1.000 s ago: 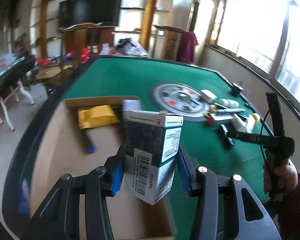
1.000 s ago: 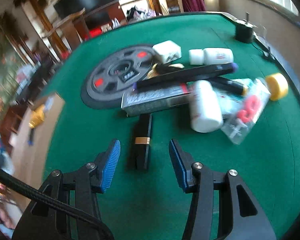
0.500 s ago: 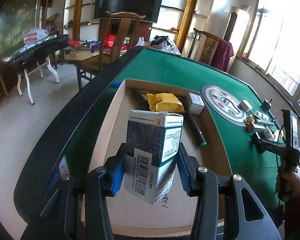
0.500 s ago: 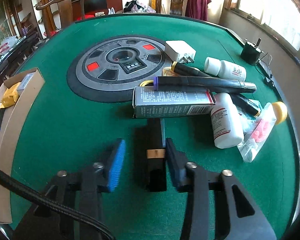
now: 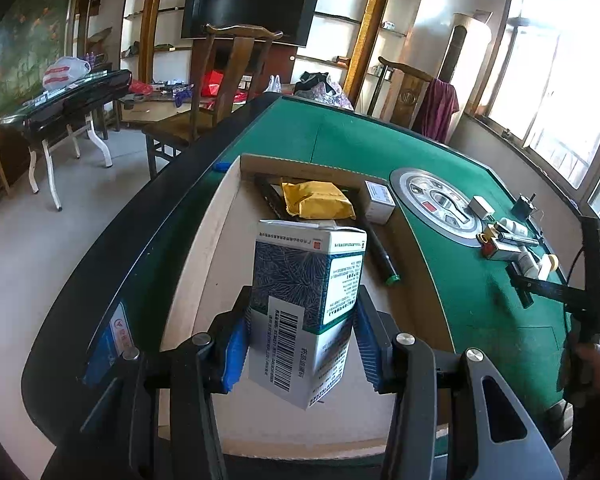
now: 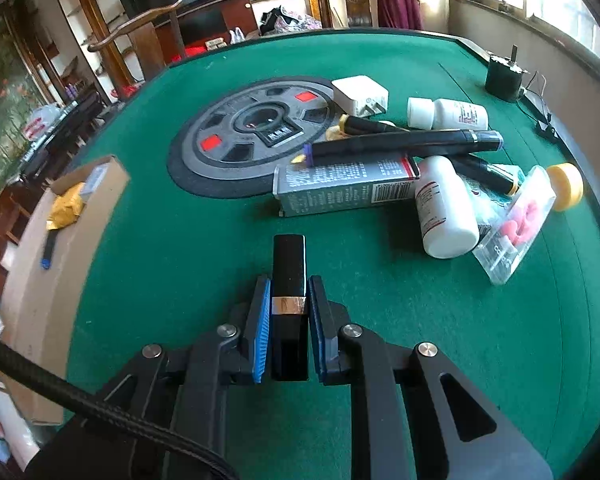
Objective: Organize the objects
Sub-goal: 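Place the blue-white box in the box with left gripper while right carries black tube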
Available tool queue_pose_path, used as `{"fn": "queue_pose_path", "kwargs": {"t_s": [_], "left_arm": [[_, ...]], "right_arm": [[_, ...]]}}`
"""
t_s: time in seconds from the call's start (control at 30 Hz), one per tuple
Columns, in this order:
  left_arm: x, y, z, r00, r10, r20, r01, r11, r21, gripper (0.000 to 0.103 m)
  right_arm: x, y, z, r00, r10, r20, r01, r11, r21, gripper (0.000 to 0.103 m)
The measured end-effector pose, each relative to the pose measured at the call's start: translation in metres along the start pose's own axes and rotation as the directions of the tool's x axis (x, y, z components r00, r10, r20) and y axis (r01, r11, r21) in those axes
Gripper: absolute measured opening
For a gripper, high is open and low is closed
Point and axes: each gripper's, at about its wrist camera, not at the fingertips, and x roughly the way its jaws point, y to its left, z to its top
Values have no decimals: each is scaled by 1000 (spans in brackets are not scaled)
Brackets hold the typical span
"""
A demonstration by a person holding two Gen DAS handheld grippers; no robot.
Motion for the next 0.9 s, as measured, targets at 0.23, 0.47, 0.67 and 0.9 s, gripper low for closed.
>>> {"fn": "queue_pose_path", "kwargs": {"t_s": [0.23, 0.47, 0.67, 0.9], "left_arm": [[-10, 3, 18, 998, 53, 21, -54, 998, 43, 42], [25, 14, 48, 994, 101, -33, -97, 992, 86, 42], [73, 15, 56, 983, 135, -125, -120, 986, 115, 42], [110, 19, 55, 960, 190, -206, -162, 976, 146, 41]], "right_arm": [[-26, 50, 9, 991, 129, 24, -127, 989, -76, 15], [-16, 144, 29, 932, 354, -76, -362, 922, -137, 15], [44, 218, 31, 895, 391, -215, -426, 892, -150, 16], [100, 248, 32, 929, 280, -244, -323, 933, -161, 16]]}}
